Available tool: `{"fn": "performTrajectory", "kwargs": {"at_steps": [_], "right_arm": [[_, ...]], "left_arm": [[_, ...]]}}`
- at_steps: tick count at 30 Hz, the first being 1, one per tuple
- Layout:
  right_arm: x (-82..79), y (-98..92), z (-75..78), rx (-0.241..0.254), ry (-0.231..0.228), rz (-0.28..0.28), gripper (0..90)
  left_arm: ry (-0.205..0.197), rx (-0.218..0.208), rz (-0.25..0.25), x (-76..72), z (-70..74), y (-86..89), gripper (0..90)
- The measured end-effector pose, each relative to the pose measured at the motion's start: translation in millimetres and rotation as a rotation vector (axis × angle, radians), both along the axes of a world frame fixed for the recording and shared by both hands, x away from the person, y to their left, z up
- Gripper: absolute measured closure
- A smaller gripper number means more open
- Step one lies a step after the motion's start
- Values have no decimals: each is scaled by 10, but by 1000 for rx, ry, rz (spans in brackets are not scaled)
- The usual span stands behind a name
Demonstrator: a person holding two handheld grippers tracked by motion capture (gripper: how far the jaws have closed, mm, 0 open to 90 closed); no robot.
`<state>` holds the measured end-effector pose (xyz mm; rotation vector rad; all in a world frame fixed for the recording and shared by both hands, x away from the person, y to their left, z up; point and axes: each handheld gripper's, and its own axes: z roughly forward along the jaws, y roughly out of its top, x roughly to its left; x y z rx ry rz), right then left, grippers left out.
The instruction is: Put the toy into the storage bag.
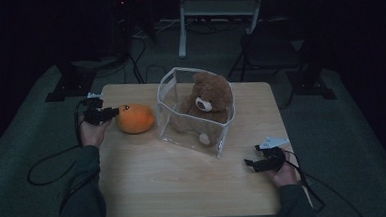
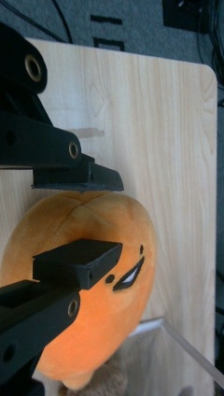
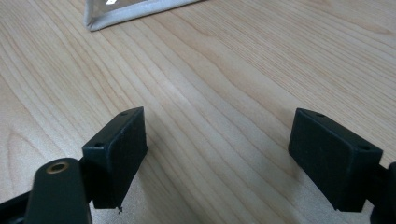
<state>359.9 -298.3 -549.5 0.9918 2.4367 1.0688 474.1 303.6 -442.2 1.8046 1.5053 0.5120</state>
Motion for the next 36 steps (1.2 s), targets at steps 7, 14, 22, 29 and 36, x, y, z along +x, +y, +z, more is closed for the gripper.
{"fn": "performTrajectory", "kwargs": {"at_steps": [7, 14, 22, 29, 36], "right_arm": [[0, 0, 0, 0, 0, 0, 186], [0, 0, 0, 0, 0, 0, 186], [0, 0, 0, 0, 0, 0, 186], [0, 0, 0, 0, 0, 0, 185], [0, 0, 0, 0, 0, 0, 185]], "left_arm": [[-4, -82, -70, 40, -8, -126, 510], [18, -169, -160, 110, -25, -300, 366], [8, -168, -221, 107, 39, -439, 355], [40, -201, -223, 117, -14, -419, 266], [70, -137, -126, 169, -63, -474, 177]]}}
